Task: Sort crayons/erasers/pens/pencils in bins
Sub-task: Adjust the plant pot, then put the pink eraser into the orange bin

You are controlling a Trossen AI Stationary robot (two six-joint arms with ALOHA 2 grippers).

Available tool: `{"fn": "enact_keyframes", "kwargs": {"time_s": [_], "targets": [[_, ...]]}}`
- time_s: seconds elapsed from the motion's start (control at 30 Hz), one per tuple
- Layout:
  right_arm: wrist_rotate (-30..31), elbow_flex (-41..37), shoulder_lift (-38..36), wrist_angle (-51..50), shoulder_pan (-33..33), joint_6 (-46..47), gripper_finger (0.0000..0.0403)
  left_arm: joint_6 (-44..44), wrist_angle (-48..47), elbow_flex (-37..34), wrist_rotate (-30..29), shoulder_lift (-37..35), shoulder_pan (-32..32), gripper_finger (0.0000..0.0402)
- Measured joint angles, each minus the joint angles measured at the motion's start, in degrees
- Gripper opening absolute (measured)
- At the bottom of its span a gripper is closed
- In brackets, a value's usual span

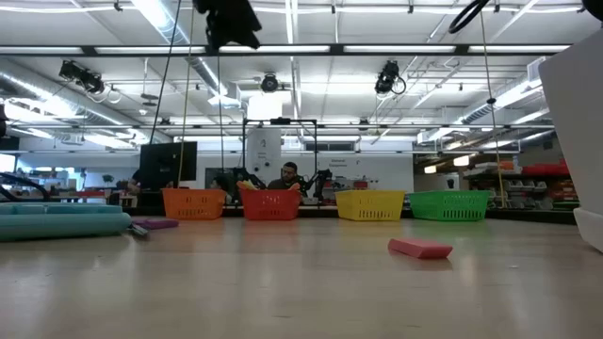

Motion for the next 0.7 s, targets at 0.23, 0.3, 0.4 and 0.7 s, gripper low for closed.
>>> {"fn": "enact_keyframes", "kwargs": {"time_s": [0.23,0.3,0.4,0.7], "targets": [[0.3,-0.1,0.1,-0.1,0.2,-1.2,0.0109,-2.9,1.3,0.0,-2.4,0.4,-6.4,0.0172],[0.3,-0.1,0.0,0.0,0.2,-2.4,0.0123,-5.0,1.6,0.0,-3.3,0.4,-7.4,0.0172],[0.6,1.0,0.0,-1.7,0.5,-4.9,0.014,-7.4,1.5,0.0,-4.3,0.4,-8.8,0.0173],[1.3,7.0,-0.1,-10.7,0.6,-12.0,0.0156,-11.3,5.1,0.0,-6.2,2.0,-13.7,0.0172]]}}
